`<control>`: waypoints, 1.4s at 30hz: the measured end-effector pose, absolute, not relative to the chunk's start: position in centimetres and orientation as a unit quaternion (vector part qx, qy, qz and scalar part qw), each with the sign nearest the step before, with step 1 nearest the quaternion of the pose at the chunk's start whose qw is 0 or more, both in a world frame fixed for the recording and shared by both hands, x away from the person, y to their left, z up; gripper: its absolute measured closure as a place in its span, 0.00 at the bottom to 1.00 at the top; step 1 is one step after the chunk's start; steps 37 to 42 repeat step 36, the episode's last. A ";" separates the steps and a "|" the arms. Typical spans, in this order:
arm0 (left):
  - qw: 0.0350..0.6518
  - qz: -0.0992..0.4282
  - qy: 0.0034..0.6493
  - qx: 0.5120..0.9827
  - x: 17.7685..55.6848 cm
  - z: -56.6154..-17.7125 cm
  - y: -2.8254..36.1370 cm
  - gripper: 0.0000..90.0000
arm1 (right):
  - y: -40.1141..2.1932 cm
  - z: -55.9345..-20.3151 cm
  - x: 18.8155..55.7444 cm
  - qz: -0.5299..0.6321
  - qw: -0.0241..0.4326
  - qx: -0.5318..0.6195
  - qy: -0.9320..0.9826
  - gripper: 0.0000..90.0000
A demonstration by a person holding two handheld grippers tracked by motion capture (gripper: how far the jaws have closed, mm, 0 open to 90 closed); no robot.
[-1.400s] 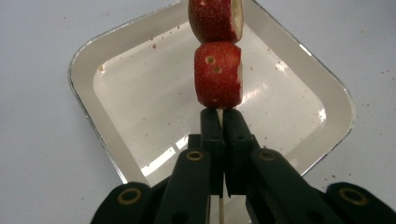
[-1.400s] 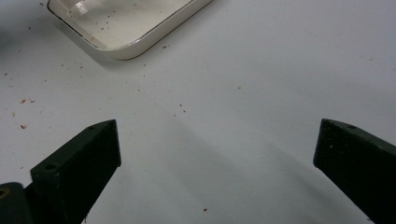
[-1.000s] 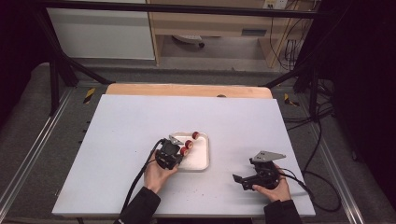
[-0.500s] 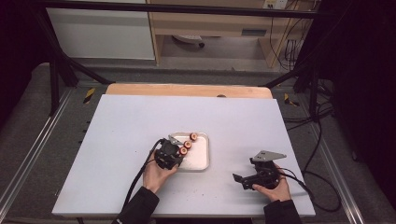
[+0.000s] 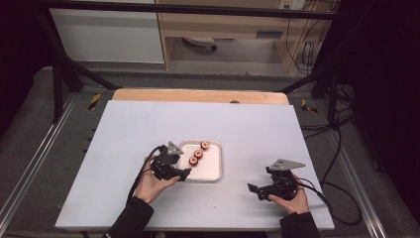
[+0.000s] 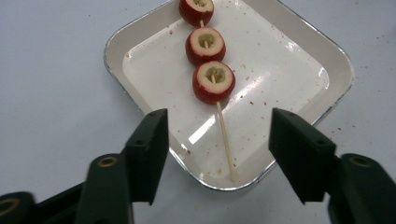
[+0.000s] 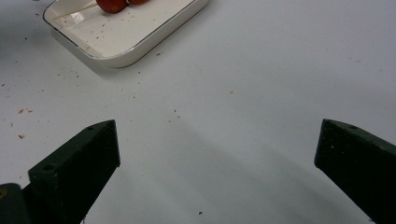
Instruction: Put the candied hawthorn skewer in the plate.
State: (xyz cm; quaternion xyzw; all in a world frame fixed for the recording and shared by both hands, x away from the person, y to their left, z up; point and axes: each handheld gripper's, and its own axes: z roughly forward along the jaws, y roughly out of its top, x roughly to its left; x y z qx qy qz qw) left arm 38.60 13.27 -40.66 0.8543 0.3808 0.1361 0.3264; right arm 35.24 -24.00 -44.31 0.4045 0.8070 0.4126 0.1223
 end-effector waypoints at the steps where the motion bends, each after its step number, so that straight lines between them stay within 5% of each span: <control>1: 0.329 0.141 0.380 0.853 38.4 -40.5 13.7 0.36 | -24.0 -44.3 35.3 0.413 0.123 0.405 0.806 0.01; 11: 0.344 0.158 0.383 0.843 36.5 -40.7 18.5 0.15 | -24.0 -44.3 35.3 0.413 0.121 0.407 0.806 0.01; 27: 0.376 0.165 0.405 0.817 33.6 -44.1 25.1 0.12 | -23.8 -44.7 35.2 0.402 0.114 0.407 0.812 0.01; 42: 0.375 0.163 0.405 0.817 33.4 -44.3 25.9 0.10 | -24.0 -44.9 35.1 0.400 0.111 0.405 0.815 0.01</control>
